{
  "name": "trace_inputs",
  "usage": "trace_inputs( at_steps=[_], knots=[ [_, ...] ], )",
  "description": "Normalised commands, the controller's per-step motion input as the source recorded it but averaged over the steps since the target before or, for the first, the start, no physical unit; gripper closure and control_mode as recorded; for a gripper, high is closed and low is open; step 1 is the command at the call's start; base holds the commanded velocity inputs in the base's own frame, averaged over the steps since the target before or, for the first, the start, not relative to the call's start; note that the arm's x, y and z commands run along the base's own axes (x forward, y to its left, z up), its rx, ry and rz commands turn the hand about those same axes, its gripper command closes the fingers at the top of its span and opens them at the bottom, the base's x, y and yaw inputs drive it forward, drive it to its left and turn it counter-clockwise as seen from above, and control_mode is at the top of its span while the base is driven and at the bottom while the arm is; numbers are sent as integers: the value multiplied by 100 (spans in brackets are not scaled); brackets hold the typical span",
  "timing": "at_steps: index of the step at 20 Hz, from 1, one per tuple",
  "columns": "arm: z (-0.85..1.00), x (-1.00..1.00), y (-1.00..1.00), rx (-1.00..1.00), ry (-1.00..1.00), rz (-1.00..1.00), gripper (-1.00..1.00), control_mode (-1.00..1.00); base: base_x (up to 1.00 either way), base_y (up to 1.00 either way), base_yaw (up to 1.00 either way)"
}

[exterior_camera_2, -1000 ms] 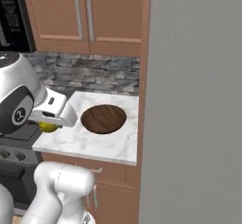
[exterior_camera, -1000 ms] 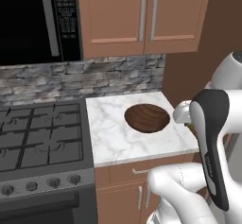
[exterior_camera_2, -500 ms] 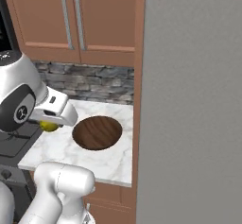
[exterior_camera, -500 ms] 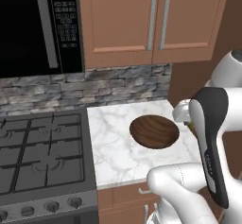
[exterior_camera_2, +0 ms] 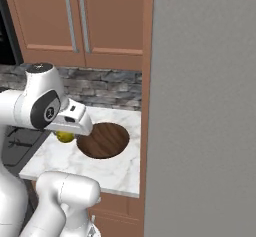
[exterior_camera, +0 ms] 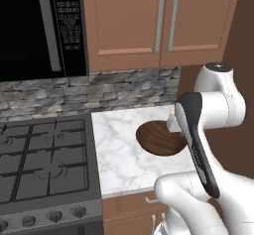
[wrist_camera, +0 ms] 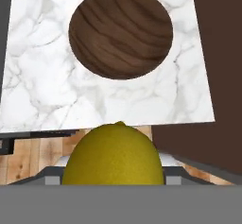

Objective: Take the lemon, broccoli, and fish from the freezer and place them in the bowl on the counter.

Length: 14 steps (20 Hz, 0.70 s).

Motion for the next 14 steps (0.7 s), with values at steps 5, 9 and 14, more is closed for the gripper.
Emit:
trace_inputs(
  at_steps=[5,9,14],
  knots=[
    [-72,75,0,0,5,0,100,-100,0,0,0],
    [-50,82,0,0,1,0,100,-100,0,0,0],
    [-51,79,0,0,0,0,100,-100,0,0,0]
  ],
)
